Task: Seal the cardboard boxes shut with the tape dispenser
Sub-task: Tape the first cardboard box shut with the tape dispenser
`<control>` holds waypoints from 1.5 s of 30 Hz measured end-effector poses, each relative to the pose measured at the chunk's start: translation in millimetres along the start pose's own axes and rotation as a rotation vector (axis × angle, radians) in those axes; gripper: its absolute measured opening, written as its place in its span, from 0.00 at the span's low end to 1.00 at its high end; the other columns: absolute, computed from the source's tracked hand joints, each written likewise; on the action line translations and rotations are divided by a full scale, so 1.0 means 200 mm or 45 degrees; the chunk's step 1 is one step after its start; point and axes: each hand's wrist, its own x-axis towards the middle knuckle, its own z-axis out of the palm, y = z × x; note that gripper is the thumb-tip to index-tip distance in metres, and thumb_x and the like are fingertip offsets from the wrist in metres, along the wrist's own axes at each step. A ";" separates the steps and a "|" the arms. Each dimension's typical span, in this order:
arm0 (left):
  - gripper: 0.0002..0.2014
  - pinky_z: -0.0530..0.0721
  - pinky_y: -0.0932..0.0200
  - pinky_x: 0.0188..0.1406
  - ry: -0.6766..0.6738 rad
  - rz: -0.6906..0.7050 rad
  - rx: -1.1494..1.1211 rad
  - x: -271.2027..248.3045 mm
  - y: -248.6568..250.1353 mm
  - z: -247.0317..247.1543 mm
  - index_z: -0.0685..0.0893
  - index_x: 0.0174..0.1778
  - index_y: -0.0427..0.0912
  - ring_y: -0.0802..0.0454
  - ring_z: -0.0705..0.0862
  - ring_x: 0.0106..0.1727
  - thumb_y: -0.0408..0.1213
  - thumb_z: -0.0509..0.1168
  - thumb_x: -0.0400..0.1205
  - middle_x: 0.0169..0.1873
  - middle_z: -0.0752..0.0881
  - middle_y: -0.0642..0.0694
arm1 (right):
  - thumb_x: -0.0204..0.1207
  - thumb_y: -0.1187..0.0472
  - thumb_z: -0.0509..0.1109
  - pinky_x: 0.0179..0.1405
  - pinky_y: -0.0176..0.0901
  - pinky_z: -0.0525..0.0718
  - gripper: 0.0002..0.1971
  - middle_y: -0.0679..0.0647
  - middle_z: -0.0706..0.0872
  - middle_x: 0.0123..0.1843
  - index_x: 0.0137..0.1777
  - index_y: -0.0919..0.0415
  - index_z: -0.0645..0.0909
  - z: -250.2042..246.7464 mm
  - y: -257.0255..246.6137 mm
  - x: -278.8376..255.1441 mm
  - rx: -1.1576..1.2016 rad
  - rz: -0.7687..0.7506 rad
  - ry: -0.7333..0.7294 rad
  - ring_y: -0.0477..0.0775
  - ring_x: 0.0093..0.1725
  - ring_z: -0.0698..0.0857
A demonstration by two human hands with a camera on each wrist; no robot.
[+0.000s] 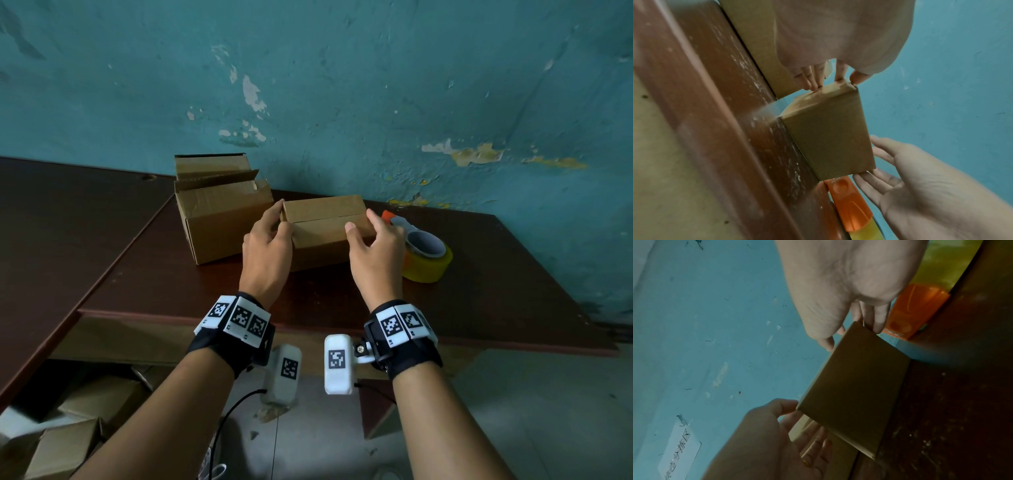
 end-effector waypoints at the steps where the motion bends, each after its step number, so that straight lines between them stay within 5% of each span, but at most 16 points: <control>1: 0.32 0.76 0.38 0.81 0.007 -0.011 0.003 0.00 -0.01 0.00 0.75 0.84 0.67 0.47 0.75 0.80 0.60 0.55 0.80 0.77 0.82 0.54 | 0.90 0.50 0.70 0.69 0.30 0.65 0.29 0.62 0.72 0.83 0.88 0.56 0.72 0.00 0.00 0.00 -0.003 0.023 -0.027 0.55 0.80 0.73; 4: 0.34 0.77 0.36 0.79 0.036 -0.004 0.012 0.00 -0.01 0.02 0.77 0.82 0.63 0.45 0.76 0.79 0.63 0.54 0.78 0.74 0.83 0.52 | 0.90 0.53 0.70 0.61 0.32 0.71 0.31 0.61 0.65 0.84 0.90 0.54 0.66 0.01 -0.01 0.00 0.093 0.134 -0.081 0.48 0.69 0.73; 7: 0.33 0.78 0.35 0.77 0.064 -0.004 0.025 0.00 0.00 0.02 0.79 0.81 0.57 0.44 0.77 0.76 0.62 0.56 0.79 0.72 0.85 0.50 | 0.88 0.54 0.73 0.56 0.41 0.82 0.33 0.64 0.61 0.83 0.87 0.58 0.63 0.02 -0.02 0.00 0.152 0.211 -0.053 0.60 0.70 0.79; 9: 0.34 0.79 0.36 0.76 0.092 -0.006 0.029 0.00 0.00 0.01 0.81 0.78 0.52 0.43 0.79 0.74 0.62 0.57 0.78 0.69 0.85 0.48 | 0.87 0.54 0.74 0.51 0.37 0.84 0.31 0.65 0.60 0.82 0.83 0.59 0.64 0.03 -0.02 -0.01 0.154 0.222 -0.055 0.62 0.67 0.80; 11: 0.33 0.80 0.36 0.74 0.103 -0.027 0.025 0.00 0.01 0.01 0.81 0.74 0.48 0.44 0.80 0.71 0.62 0.59 0.76 0.65 0.85 0.48 | 0.87 0.56 0.74 0.41 0.26 0.80 0.27 0.65 0.61 0.80 0.79 0.59 0.65 0.02 -0.02 0.00 0.160 0.234 -0.084 0.55 0.59 0.80; 13: 0.33 0.82 0.40 0.70 0.087 -0.075 0.002 0.00 0.00 0.01 0.79 0.73 0.46 0.45 0.81 0.68 0.60 0.62 0.76 0.64 0.84 0.47 | 0.87 0.57 0.73 0.34 0.27 0.77 0.24 0.63 0.63 0.78 0.77 0.59 0.67 0.02 -0.03 -0.01 0.161 0.244 -0.129 0.47 0.50 0.78; 17: 0.26 0.83 0.54 0.54 0.078 -0.093 -0.043 0.01 -0.02 0.03 0.75 0.74 0.43 0.55 0.82 0.58 0.50 0.69 0.84 0.62 0.83 0.45 | 0.87 0.58 0.72 0.38 0.27 0.77 0.19 0.60 0.66 0.75 0.73 0.56 0.70 0.02 -0.04 -0.02 0.198 0.220 -0.201 0.43 0.49 0.79; 20: 0.32 0.84 0.45 0.67 0.095 -0.039 -0.047 0.01 -0.03 0.04 0.73 0.76 0.46 0.51 0.83 0.63 0.55 0.71 0.79 0.63 0.83 0.47 | 0.87 0.59 0.72 0.38 0.19 0.77 0.18 0.54 0.69 0.69 0.73 0.57 0.74 0.01 -0.05 -0.02 0.247 0.180 -0.249 0.36 0.49 0.81; 25: 0.36 0.82 0.40 0.71 -0.017 0.132 0.162 0.01 -0.05 0.06 0.68 0.83 0.69 0.42 0.80 0.69 0.66 0.67 0.77 0.67 0.78 0.47 | 0.84 0.51 0.75 0.58 0.32 0.79 0.19 0.55 0.77 0.69 0.73 0.48 0.80 0.01 -0.06 -0.03 0.225 0.013 -0.333 0.39 0.58 0.79; 31: 0.23 0.82 0.41 0.75 -0.076 0.161 0.203 0.03 -0.08 0.07 0.83 0.77 0.66 0.46 0.77 0.72 0.63 0.67 0.85 0.72 0.74 0.52 | 0.86 0.53 0.75 0.61 0.23 0.73 0.18 0.51 0.80 0.71 0.75 0.45 0.86 -0.01 -0.04 -0.02 0.164 -0.114 -0.412 0.43 0.69 0.79; 41: 0.24 0.87 0.44 0.72 -0.188 0.265 0.214 0.04 -0.09 0.03 0.81 0.81 0.63 0.48 0.77 0.77 0.57 0.70 0.88 0.79 0.75 0.50 | 0.85 0.55 0.78 0.56 0.09 0.69 0.21 0.50 0.83 0.73 0.78 0.44 0.85 -0.03 0.02 0.03 0.030 -0.219 -0.389 0.38 0.68 0.78; 45: 0.23 0.86 0.48 0.71 -0.171 0.218 0.193 0.04 -0.09 0.04 0.82 0.80 0.65 0.47 0.78 0.73 0.55 0.71 0.87 0.75 0.74 0.52 | 0.83 0.53 0.79 0.73 0.34 0.81 0.24 0.49 0.82 0.73 0.79 0.42 0.84 -0.03 0.00 0.01 0.067 -0.191 -0.399 0.42 0.71 0.80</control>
